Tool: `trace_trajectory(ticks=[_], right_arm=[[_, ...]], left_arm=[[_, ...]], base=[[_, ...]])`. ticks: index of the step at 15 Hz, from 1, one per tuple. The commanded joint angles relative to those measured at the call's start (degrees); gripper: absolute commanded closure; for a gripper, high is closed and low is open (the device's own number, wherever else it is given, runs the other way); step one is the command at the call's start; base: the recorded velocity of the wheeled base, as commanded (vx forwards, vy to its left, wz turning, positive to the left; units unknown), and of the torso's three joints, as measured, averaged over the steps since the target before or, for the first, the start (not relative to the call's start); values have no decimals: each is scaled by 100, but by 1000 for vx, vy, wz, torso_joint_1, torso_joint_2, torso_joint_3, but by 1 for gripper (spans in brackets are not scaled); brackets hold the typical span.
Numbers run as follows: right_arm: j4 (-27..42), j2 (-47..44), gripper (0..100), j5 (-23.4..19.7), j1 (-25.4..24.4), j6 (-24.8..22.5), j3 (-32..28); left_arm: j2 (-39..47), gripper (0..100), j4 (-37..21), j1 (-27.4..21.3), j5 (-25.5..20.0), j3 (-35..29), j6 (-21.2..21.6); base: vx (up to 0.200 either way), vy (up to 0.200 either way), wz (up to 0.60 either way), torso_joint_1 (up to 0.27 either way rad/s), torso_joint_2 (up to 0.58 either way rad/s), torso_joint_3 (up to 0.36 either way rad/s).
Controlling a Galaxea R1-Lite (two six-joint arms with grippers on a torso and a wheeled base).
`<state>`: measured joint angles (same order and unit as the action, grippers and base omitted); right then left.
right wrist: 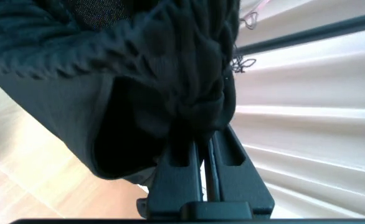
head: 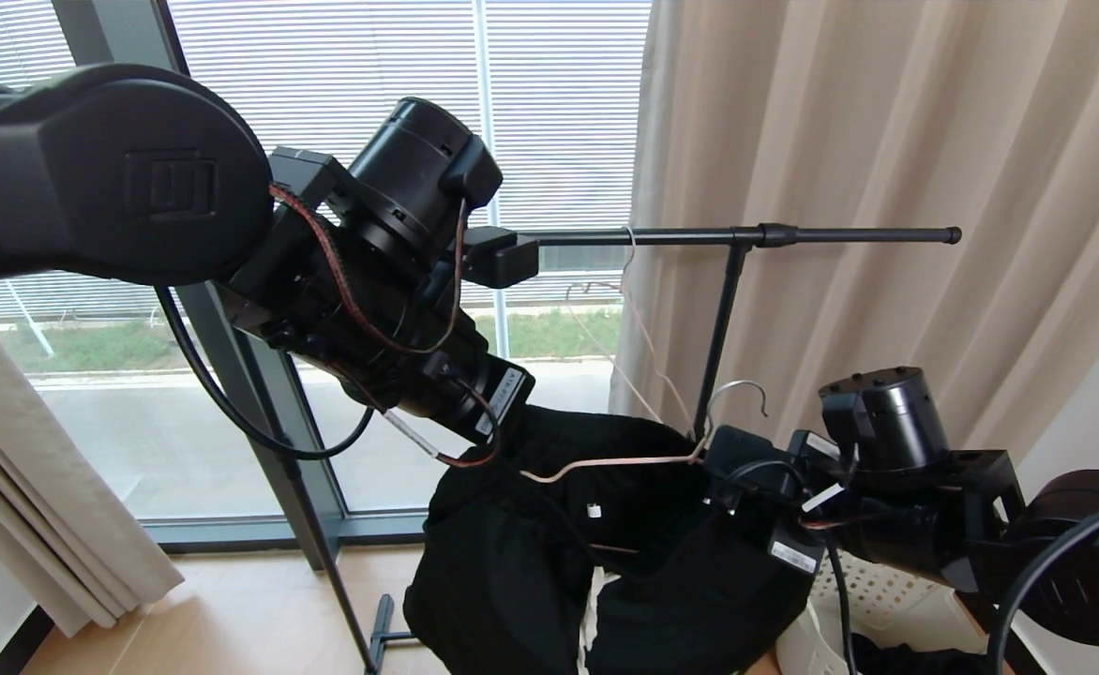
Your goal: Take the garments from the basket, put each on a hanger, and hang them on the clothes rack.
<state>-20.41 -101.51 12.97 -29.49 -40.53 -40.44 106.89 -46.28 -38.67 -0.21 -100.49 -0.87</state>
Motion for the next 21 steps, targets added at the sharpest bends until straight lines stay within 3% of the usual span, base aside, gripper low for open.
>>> trace_trajectory(ticks=[1, 4, 8, 15, 17, 21], right_arm=[[2, -79, 100, 30, 13, -7, 1], [2, -211, 100, 417, 22, -7, -52], [-77, -229, 100, 478, 13, 28, -140], [-42, -176, 100, 470, -189, 863, -421], [-7, -185, 100, 443, -409, 1338, -571], [-69, -176, 100, 329, -532, 1847, -720]], left_arm=[[-10, 100, 5, 140, 3, -6, 16], [-89, 100, 13, 290, -6, -76, 43], [-19, 100, 22, 61, 12, 99, 95], [262, 100, 40, -299, 144, 143, -72], [271, 100, 48, -422, 179, 135, -63], [333, 100, 48, -475, 407, 152, -63]], base=[[0, 0, 0, 0, 0, 0], [0, 0, 0, 0, 0, 0], [0, 0, 0, 0, 0, 0], [0, 0, 0, 0, 0, 0], [0, 0, 0, 0, 0, 0], [0, 0, 0, 0, 0, 0]])
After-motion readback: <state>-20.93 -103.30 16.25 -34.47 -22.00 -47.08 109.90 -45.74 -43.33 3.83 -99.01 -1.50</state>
